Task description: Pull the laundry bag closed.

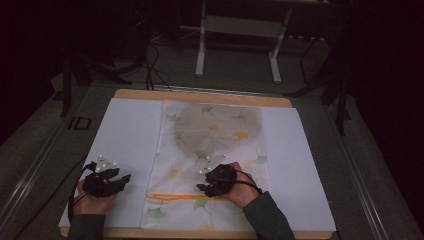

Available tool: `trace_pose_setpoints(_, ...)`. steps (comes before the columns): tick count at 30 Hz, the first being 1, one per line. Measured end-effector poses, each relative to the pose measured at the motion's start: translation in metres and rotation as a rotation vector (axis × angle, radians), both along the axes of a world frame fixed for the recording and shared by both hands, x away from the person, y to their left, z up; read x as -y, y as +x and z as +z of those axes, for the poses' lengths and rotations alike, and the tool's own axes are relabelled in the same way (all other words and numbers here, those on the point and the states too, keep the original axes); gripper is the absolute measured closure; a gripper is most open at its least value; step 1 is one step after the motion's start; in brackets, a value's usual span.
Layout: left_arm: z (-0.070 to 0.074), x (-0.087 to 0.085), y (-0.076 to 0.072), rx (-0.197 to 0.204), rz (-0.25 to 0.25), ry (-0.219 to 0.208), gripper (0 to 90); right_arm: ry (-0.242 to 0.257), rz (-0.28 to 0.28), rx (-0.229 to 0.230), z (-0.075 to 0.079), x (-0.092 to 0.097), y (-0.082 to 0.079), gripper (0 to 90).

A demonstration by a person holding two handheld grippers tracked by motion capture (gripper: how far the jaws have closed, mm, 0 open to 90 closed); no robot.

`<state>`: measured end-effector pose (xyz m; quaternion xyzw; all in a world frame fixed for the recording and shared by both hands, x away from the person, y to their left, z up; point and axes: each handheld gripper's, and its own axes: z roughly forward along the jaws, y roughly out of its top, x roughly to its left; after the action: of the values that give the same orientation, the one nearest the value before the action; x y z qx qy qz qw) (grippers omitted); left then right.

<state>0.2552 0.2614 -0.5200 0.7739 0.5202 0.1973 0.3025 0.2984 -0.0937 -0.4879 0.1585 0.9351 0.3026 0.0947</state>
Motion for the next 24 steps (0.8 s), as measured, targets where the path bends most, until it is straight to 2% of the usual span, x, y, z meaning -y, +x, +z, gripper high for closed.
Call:
trace_pose_setpoints(12, 0.0, 0.0, 0.0, -0.001, 0.0, 0.007, 50.6, -0.008, 0.065, -0.008, -0.004, -0.028, -0.003, 53.3)
trace_pose_setpoints(24, 0.001, 0.001, -0.001, 0.003, -0.003, 0.01, 50.6, -0.009, 0.097, -0.016, -0.007, -0.046, -0.007, 53.8)
